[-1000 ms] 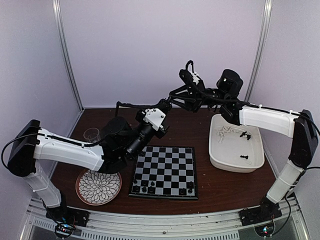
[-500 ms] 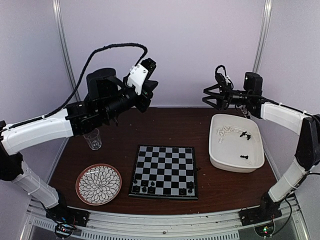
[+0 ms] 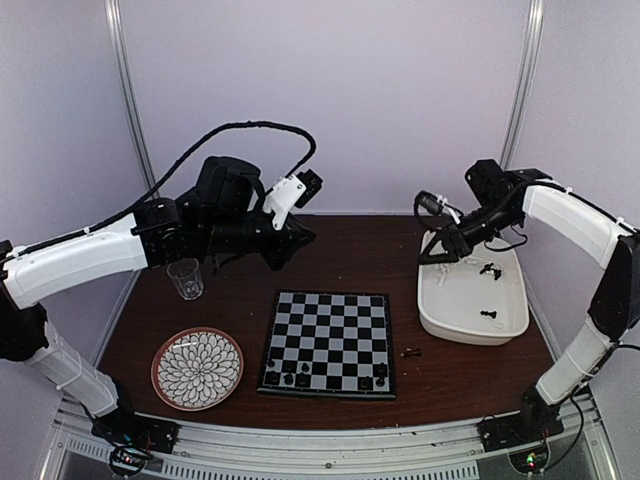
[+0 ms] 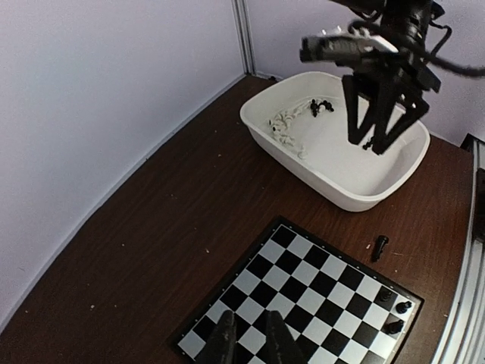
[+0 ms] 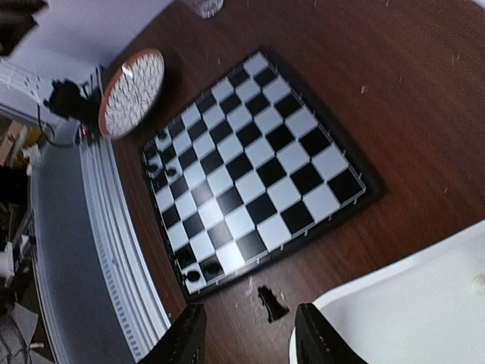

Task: Set up the chess pieces on the board
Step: Pick up the queen from the storage box.

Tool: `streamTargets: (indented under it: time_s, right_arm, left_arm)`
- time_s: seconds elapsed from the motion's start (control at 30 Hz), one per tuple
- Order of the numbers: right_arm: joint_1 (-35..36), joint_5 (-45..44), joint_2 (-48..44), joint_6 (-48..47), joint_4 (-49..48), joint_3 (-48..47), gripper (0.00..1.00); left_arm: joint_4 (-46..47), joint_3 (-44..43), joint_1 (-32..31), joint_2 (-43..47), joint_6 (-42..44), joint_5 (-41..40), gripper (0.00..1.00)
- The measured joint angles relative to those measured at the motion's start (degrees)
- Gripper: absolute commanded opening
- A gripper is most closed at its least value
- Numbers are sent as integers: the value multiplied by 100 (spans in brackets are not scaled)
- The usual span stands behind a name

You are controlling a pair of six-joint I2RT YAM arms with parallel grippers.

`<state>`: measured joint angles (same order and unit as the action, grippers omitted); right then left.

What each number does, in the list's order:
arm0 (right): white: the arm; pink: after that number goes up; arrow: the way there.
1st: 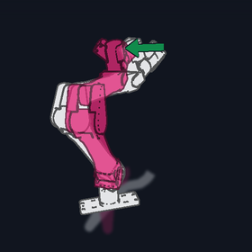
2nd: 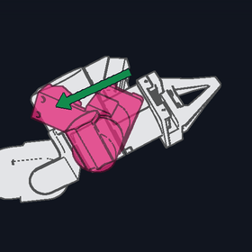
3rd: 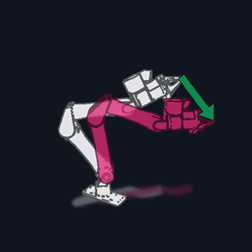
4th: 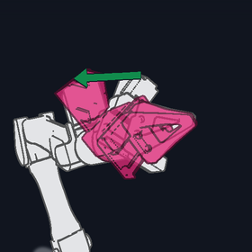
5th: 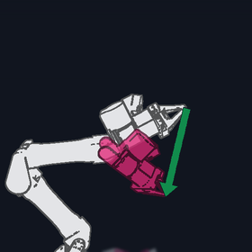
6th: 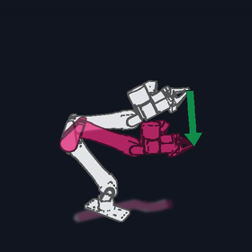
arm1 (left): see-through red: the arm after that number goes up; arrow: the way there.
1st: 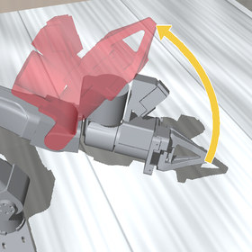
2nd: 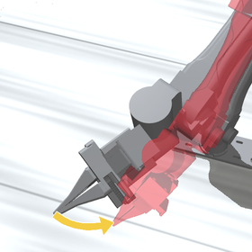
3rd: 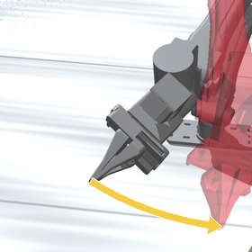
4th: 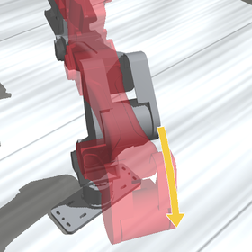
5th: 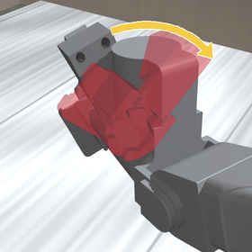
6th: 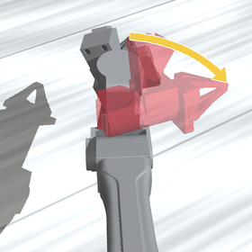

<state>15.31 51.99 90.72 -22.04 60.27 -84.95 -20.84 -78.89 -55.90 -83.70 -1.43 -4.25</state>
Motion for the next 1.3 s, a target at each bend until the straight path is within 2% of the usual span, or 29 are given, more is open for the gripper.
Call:
streamTargets:
  time_s: [0.13, 0.23, 0.33, 0.43, 0.57, 0.93, 1.3]
  right_arm:
    - [291, -927, -258, -1233, 649, 1045, 40]
    - [719, -1759, -496, -1805, 763, 1781, 41]
    - [1292, -2496, -684, -2129, 645, 2376, 48]
    - [1633, -2999, -645, -2210, 422, 2695, 50]
    - [2033, -3327, -487, -2076, 26, 2889, 53]
    - [3209, -3403, -455, -901, -879, 3189, 53]
    - [3477, -3403, -111, -157, -1296, 3185, 56]
  left_arm:
    - [-68, 57, 4, -17, -219, 70, 25]
    - [-63, 55, 9, -59, -332, 114, 26]
    - [-66, 57, 9, -107, -420, 160, 27]
    - [-66, 57, 9, -127, -485, 177, 27]
    - [-59, 68, 9, -127, -560, 173, 28]
    - [-55, 219, 9, -120, -680, 2, 28]
    - [-17, 533, 9, 105, -789, -372, 28]
